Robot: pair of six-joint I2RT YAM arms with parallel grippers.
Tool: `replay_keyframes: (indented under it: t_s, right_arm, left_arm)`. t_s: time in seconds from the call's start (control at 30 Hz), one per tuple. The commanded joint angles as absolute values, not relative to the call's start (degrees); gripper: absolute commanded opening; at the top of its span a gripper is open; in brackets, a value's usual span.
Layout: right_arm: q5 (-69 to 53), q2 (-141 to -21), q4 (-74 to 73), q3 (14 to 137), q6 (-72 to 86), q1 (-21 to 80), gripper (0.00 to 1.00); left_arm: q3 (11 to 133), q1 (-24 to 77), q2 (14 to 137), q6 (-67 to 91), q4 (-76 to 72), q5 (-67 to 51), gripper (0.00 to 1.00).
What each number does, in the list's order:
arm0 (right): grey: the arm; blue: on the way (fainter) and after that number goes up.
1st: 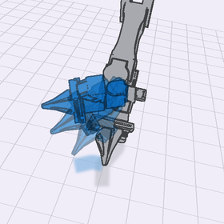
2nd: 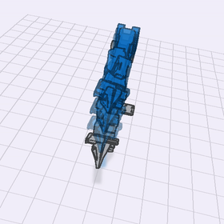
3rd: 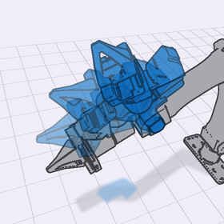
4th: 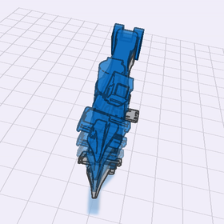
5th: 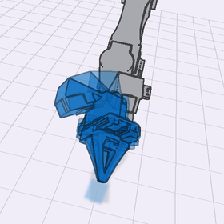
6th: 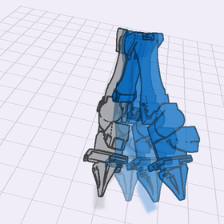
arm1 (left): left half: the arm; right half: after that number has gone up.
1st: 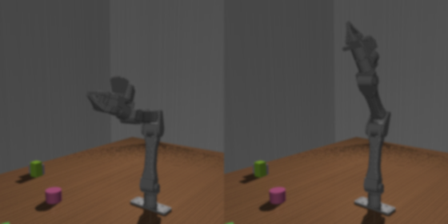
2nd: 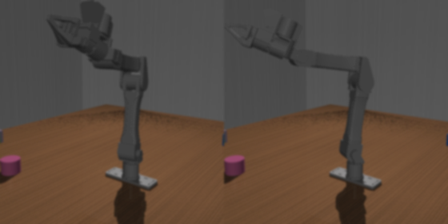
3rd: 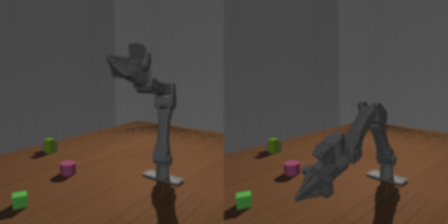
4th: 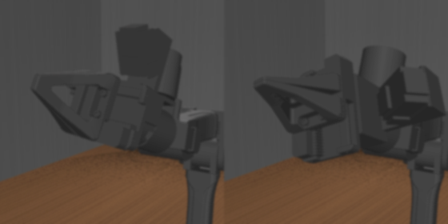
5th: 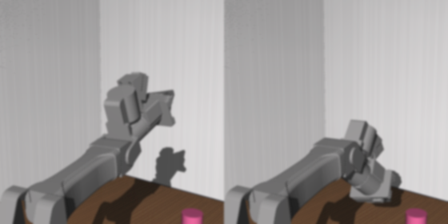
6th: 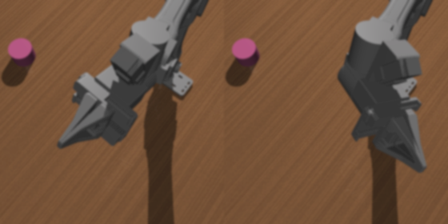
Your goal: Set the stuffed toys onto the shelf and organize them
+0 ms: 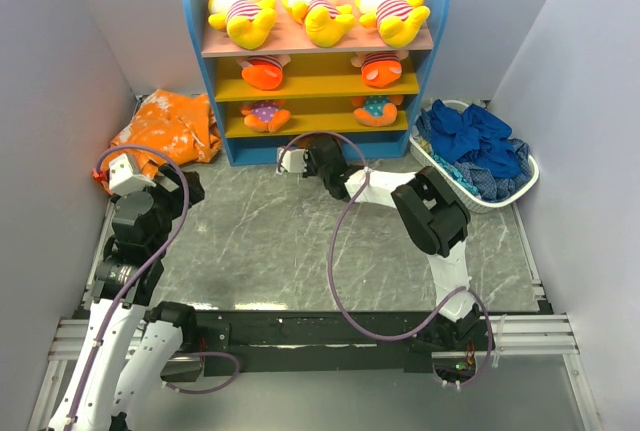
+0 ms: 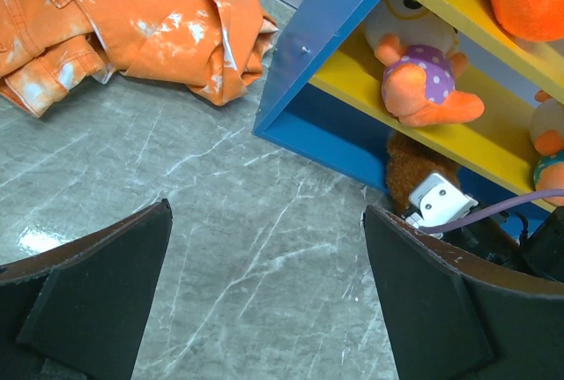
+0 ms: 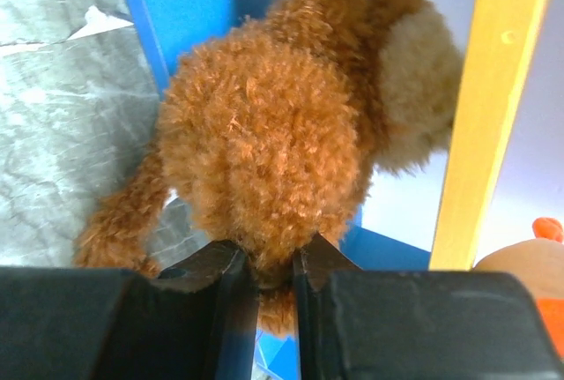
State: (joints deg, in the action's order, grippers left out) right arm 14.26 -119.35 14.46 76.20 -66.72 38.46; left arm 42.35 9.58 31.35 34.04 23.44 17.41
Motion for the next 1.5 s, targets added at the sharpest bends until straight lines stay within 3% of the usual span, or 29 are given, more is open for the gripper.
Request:
replay_keyframes:
  t_s: [0.0,0.1,0.47,0.67,1.17,1.47]
  right_arm:
    - [14.68,-120.06,20.04,79.19,-66.18,37.62,0.25]
    - [15.11,-120.15,20.91,79.02,-65.92,37.70,0.31]
    - [15.82,-120.85,23.03,78.84,-64.07,37.35,0.30]
    - [14.94,-119.80,24.51,77.26,-63.55,37.44,0.42]
    - [12.83,-110.04,26.98,68.91,-58.19,38.14,0.55]
    - [14.85,-97.40,23.75,58.99,-43.46,43.41,0.53]
  left_arm:
    - [42.89,9.76,31.47,32.96,22.15,17.23,0.97]
    - [42.89,9.76,31.46,32.96,21.97,17.14,0.97]
    - [42.80,9.76,31.55,32.96,22.15,17.14,0.96]
    - [42.80,9.67,31.55,32.96,22.15,17.14,0.97]
    - [42.36,9.76,30.76,32.43,21.45,16.35,0.97]
    - [41.23,9.76,29.80,29.98,17.86,9.16,0.96]
